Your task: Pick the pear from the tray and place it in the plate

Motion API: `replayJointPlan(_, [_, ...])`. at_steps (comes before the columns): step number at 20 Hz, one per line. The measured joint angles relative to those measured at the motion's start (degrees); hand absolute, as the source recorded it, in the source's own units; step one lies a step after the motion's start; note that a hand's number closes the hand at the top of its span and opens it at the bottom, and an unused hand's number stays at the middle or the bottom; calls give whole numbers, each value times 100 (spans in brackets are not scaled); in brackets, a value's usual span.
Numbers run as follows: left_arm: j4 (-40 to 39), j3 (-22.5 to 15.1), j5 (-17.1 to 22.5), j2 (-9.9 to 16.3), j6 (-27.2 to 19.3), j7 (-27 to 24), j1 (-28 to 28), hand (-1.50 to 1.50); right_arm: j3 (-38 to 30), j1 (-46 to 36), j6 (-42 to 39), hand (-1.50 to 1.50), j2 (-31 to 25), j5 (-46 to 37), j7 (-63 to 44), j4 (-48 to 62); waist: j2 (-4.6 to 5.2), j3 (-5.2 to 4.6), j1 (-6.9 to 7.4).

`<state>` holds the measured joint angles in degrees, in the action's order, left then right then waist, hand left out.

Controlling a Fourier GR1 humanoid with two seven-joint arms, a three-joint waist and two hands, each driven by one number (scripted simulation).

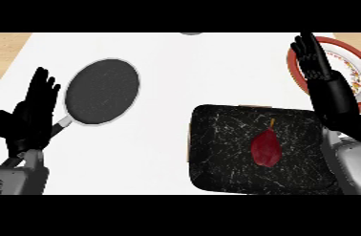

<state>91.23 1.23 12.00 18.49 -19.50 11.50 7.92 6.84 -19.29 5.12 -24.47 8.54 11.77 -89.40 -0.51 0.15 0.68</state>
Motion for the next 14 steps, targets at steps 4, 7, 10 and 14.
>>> replayJointPlan(4, [-44,-243,-212,-59,51,1,-277,0,-279,386,-315,150,245,792,-67,-239,20,-5,-93])
replayJointPlan(7, [-184,-468,-373,-37,129,82,-478,0,-470,642,-433,150,99,1012,-206,-327,34,-44,-242])
replayJointPlan(10, [-277,-611,-431,-69,163,162,-608,0,-500,904,-3,150,-715,-277,-100,-195,48,-70,-395])
replayJointPlan(14, [-419,-806,-504,-173,224,139,-719,0,-605,1580,824,-150,119,-294,289,-84,48,-20,-366])
